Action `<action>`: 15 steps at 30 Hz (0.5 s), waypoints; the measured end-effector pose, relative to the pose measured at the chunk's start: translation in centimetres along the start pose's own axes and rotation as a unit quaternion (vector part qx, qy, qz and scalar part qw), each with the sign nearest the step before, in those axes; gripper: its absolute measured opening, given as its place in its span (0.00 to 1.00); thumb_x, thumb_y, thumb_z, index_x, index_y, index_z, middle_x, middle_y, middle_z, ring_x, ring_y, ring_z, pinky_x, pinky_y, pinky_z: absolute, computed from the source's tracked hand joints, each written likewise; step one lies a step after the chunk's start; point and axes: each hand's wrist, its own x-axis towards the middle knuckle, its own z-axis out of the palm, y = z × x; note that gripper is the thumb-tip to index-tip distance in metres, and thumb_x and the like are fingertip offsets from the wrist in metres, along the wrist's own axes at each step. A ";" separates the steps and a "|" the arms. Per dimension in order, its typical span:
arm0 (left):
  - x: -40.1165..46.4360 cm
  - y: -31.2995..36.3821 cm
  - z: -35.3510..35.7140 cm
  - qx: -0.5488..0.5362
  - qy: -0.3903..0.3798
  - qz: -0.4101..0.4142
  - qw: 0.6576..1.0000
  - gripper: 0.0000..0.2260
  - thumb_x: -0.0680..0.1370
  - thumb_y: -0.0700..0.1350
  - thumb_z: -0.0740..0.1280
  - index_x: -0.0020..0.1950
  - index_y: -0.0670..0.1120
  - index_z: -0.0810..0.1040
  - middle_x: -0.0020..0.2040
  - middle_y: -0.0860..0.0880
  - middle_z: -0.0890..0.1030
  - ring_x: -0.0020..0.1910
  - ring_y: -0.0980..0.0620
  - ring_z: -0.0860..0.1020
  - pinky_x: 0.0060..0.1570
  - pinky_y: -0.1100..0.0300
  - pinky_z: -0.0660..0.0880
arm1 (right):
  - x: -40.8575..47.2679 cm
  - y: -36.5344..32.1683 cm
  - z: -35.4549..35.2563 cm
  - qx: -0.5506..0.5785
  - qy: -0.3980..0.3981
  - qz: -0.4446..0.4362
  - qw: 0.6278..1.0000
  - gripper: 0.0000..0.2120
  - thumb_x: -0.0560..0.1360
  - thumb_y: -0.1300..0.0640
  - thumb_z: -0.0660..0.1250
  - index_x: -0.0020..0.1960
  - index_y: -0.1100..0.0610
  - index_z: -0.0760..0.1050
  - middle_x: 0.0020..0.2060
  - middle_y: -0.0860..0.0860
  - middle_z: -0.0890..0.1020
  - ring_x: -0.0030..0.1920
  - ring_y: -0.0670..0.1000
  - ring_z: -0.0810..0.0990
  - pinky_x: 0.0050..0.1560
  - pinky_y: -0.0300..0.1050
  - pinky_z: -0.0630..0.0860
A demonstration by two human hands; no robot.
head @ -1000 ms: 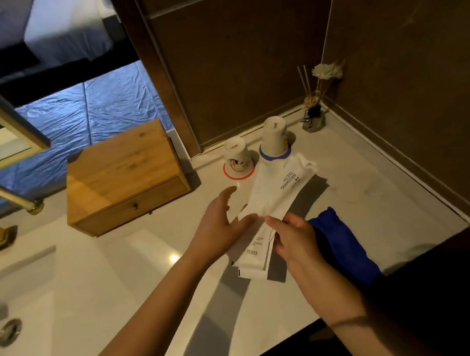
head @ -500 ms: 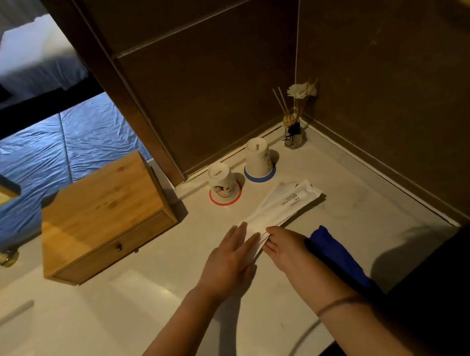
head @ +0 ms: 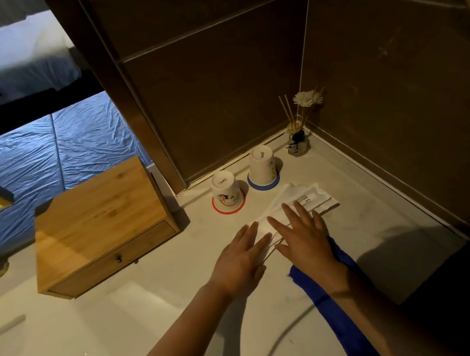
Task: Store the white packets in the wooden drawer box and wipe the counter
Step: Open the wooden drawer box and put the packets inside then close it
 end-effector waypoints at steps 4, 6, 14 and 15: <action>1.0 0.0 -0.1 0.020 -0.033 -0.020 0.999 0.31 0.77 0.52 0.62 0.75 0.56 0.50 0.78 0.47 0.51 0.77 0.43 0.52 0.70 0.46 0.62 | 1.1 0.9 0.7 -0.024 -0.002 -0.009 1.000 0.31 0.75 0.40 0.59 0.74 0.42 0.51 0.76 0.53 0.55 0.76 0.57 0.49 0.72 0.59 0.52; 1.3 0.0 -0.1 0.024 -0.050 -0.027 0.998 0.30 0.77 0.53 0.60 0.75 0.57 0.48 0.79 0.47 0.48 0.77 0.43 0.49 0.70 0.45 0.60 | 1.3 1.1 1.0 -0.028 -0.003 -0.008 1.000 0.31 0.75 0.40 0.59 0.74 0.42 0.50 0.77 0.53 0.54 0.76 0.57 0.48 0.72 0.59 0.52; -2.7 -0.8 -2.8 -0.026 -0.014 -0.013 0.999 0.28 0.78 0.59 0.53 0.75 0.59 0.45 0.79 0.49 0.47 0.77 0.48 0.45 0.73 0.48 0.49 | 0.3 -1.2 -0.3 -0.029 0.035 -0.014 0.999 0.31 0.75 0.44 0.61 0.74 0.47 0.54 0.75 0.55 0.58 0.75 0.58 0.54 0.71 0.58 0.57; -4.0 -1.2 -3.5 -0.036 0.019 -0.003 0.999 0.27 0.78 0.58 0.53 0.75 0.56 0.51 0.78 0.48 0.56 0.76 0.48 0.54 0.72 0.50 0.57 | -0.1 -2.0 -0.5 -0.008 0.064 -0.026 0.998 0.28 0.75 0.46 0.64 0.72 0.49 0.61 0.72 0.56 0.65 0.73 0.58 0.62 0.69 0.57 0.62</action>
